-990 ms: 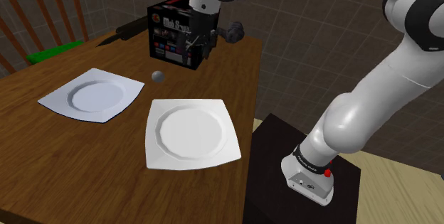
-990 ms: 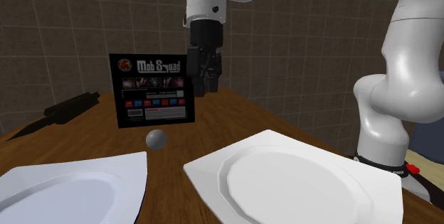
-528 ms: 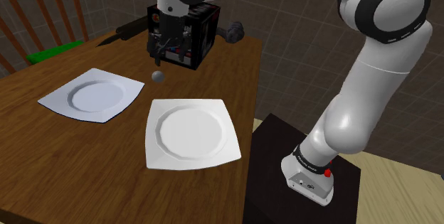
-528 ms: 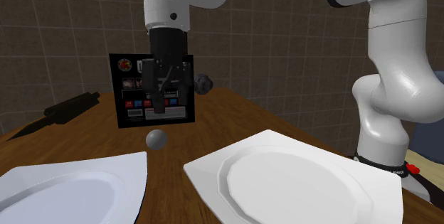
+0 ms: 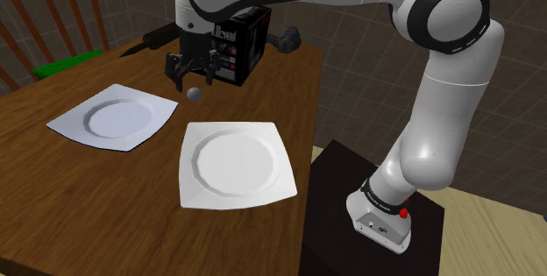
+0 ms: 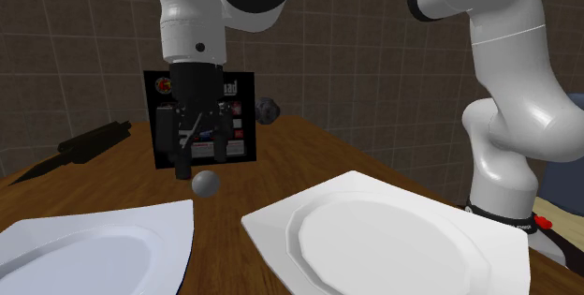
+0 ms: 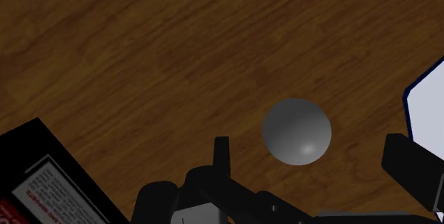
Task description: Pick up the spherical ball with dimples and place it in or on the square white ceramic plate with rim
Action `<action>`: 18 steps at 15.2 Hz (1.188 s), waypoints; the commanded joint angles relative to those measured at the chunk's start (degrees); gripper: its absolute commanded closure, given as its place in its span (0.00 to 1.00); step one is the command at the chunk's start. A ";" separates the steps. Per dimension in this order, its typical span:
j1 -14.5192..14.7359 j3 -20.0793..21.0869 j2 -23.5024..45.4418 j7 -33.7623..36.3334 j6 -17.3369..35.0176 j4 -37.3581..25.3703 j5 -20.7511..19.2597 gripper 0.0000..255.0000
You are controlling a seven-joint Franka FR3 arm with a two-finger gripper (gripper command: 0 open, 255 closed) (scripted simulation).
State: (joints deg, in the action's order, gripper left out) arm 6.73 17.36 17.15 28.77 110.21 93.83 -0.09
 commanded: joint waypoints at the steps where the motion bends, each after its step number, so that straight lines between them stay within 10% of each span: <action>1: 0.10 -0.01 0.44 0.10 1.49 1.05 -0.13 0.00; 10: 0.15 -0.03 0.72 0.15 2.59 1.87 -0.22 0.00; 11: 0.15 -0.03 0.72 0.15 2.59 1.87 -0.22 1.00; 18: 0.15 -0.03 0.73 0.15 2.59 1.86 -0.22 1.00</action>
State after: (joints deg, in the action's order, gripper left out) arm 6.89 17.33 17.87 28.92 112.80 95.69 -0.30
